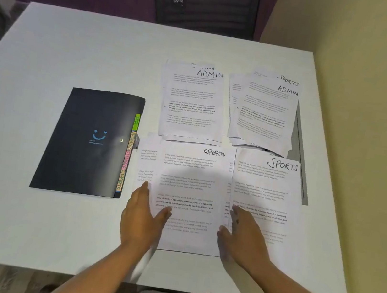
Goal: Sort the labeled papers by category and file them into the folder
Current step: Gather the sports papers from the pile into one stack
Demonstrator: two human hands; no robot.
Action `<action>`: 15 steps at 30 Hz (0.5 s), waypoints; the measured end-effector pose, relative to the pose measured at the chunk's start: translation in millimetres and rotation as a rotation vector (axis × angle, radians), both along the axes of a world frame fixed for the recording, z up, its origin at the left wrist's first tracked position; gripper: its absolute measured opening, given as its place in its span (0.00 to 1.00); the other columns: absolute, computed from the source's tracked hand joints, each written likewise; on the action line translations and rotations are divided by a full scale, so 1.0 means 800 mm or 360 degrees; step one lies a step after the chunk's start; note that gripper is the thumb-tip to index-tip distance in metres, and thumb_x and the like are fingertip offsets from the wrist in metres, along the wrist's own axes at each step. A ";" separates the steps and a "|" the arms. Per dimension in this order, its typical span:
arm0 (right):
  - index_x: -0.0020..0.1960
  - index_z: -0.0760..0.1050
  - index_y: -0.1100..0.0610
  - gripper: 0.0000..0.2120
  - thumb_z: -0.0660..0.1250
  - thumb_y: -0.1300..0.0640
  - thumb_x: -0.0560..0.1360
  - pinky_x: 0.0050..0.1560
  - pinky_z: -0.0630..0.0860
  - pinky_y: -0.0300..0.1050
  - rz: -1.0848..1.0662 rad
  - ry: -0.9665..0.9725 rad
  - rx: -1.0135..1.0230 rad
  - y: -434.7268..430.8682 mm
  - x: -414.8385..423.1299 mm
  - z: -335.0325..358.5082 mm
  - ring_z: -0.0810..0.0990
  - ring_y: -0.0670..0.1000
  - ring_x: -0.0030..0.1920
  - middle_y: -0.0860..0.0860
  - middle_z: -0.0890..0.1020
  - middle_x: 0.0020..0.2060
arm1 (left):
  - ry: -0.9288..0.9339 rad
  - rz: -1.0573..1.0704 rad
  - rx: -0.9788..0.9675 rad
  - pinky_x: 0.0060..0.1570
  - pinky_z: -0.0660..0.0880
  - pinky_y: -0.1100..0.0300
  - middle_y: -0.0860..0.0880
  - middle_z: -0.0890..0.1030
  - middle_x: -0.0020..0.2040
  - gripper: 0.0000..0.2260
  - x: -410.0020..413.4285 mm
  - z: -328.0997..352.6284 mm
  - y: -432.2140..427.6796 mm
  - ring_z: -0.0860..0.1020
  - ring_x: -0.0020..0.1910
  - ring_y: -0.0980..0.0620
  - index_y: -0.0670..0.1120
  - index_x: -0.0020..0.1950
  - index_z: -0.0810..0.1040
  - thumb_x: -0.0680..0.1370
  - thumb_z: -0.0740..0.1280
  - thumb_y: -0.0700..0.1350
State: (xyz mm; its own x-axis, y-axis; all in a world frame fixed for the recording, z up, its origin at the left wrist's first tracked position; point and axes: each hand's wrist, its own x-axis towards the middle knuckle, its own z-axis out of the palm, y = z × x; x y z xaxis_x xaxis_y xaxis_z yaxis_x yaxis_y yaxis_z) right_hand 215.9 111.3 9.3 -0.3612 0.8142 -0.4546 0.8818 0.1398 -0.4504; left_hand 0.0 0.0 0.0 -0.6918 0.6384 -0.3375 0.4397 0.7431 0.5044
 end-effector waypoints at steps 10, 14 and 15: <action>0.58 0.67 0.53 0.17 0.70 0.52 0.73 0.50 0.69 0.42 -0.0460 0.0031 -0.0564 0.003 -0.041 0.003 0.73 0.50 0.51 0.48 0.73 0.49 | -0.0855 0.0591 0.0021 0.55 0.79 0.45 0.46 0.81 0.55 0.24 -0.030 -0.004 0.011 0.81 0.54 0.43 0.45 0.61 0.74 0.72 0.74 0.57; 0.44 0.72 0.54 0.07 0.70 0.58 0.69 0.41 0.72 0.41 -0.0763 0.0190 -0.0644 0.004 -0.041 -0.001 0.80 0.53 0.42 0.50 0.79 0.39 | -0.0916 0.0266 0.0062 0.45 0.82 0.48 0.50 0.85 0.47 0.06 -0.036 0.000 0.008 0.84 0.46 0.46 0.48 0.48 0.81 0.80 0.66 0.48; 0.36 0.69 0.54 0.09 0.69 0.61 0.69 0.36 0.69 0.40 -0.0789 0.0230 -0.0649 0.004 -0.040 -0.002 0.76 0.52 0.33 0.50 0.75 0.31 | -0.0911 0.0208 0.0077 0.44 0.82 0.51 0.52 0.85 0.47 0.07 -0.036 0.003 0.005 0.83 0.46 0.48 0.48 0.49 0.82 0.81 0.64 0.46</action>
State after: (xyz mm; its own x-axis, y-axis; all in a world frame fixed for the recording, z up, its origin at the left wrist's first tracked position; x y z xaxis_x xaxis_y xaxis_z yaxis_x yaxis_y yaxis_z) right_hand 183.9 114.6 8.1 -0.0683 0.6725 -0.7370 0.7243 -0.4746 -0.5002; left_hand -28.8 3.8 2.7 -0.4819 0.5839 -0.6533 -0.0064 0.7432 0.6690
